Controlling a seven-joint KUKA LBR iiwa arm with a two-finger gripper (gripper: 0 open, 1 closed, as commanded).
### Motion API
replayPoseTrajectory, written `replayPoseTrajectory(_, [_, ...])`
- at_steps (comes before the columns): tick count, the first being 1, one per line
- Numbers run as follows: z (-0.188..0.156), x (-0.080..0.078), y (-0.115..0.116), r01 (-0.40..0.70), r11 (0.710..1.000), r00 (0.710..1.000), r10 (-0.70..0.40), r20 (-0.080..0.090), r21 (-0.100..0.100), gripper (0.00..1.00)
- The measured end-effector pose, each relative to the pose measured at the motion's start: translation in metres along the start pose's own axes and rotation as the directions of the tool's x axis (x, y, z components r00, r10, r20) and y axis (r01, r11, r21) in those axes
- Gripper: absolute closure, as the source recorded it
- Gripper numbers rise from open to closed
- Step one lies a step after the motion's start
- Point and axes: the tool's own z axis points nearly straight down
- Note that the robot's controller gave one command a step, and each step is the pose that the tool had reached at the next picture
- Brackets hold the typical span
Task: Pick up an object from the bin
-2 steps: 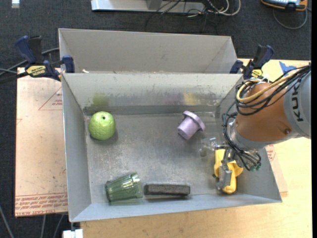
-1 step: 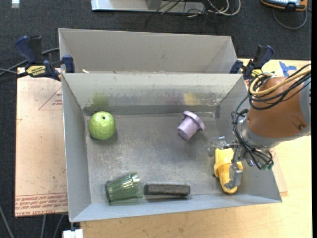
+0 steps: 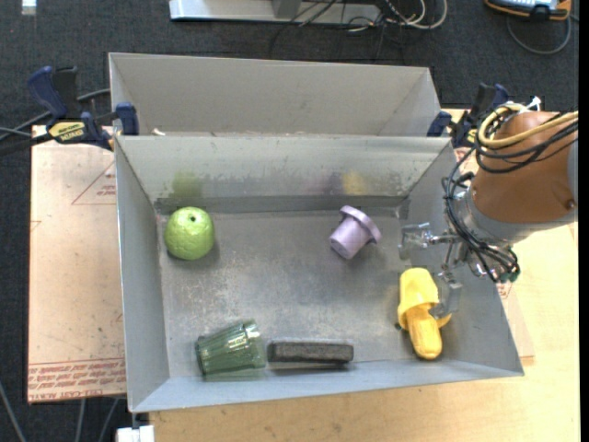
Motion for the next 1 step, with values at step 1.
replayPoseTrajectory(1, [-0.012, 0.0153, 0.0064, 0.134, 0.991, 0.991, -0.134, -0.028, -0.022, 0.0])
